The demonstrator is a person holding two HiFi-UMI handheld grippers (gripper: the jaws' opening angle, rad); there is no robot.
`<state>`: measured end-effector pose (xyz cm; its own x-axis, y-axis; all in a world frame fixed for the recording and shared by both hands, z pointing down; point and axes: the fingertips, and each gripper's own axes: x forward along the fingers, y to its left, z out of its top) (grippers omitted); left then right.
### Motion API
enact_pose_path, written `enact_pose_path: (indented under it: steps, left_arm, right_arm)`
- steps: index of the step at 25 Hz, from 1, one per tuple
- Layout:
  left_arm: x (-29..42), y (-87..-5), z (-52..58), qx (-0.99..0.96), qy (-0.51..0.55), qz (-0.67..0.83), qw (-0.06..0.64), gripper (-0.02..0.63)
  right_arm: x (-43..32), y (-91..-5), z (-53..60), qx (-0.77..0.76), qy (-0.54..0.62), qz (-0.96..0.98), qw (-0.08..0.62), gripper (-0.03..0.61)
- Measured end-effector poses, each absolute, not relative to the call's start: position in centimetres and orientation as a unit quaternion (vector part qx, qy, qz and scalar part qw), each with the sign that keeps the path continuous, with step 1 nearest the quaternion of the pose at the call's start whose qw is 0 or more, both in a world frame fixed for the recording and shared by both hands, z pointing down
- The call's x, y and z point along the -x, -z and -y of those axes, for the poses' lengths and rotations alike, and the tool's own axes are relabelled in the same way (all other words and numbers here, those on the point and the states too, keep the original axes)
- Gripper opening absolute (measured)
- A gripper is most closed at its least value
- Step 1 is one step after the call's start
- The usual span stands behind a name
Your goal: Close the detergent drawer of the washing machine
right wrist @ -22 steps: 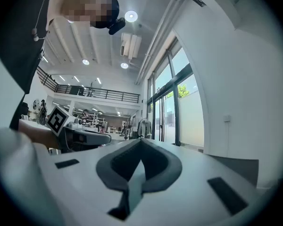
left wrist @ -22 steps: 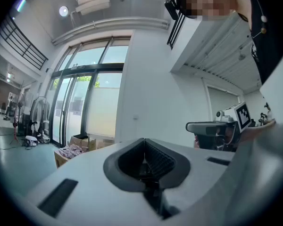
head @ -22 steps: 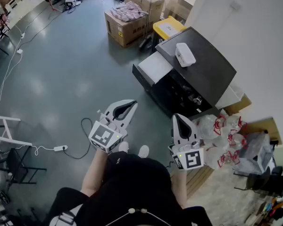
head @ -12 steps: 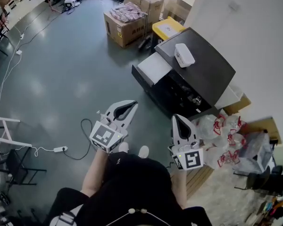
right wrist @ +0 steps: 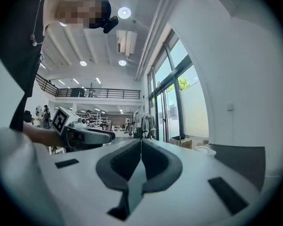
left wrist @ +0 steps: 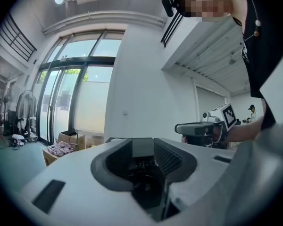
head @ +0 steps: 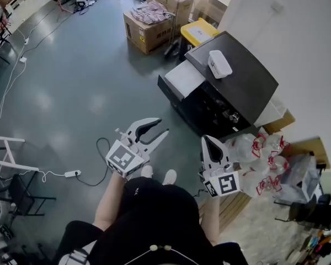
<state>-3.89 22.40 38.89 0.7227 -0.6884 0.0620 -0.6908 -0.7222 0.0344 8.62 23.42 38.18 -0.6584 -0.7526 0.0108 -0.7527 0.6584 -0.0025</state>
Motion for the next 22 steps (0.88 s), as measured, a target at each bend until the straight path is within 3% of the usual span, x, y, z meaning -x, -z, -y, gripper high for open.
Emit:
enact_pose_path:
  steps: [7,22]
  left_arm:
    - [6.6,-39.3,-22.0,-0.924,-0.017,0.382,0.004,0.123]
    - [8.8,-42.2,-17.6,-0.926,-0.028,0.376,0.019,0.106]
  right_arm:
    - [-5.6,-40.4,-23.5,-0.399,-0.007,0.915,0.055,0.005]
    - [-4.4,-42.7,-20.6,-0.4,-0.022,0.915,0.052,0.019]
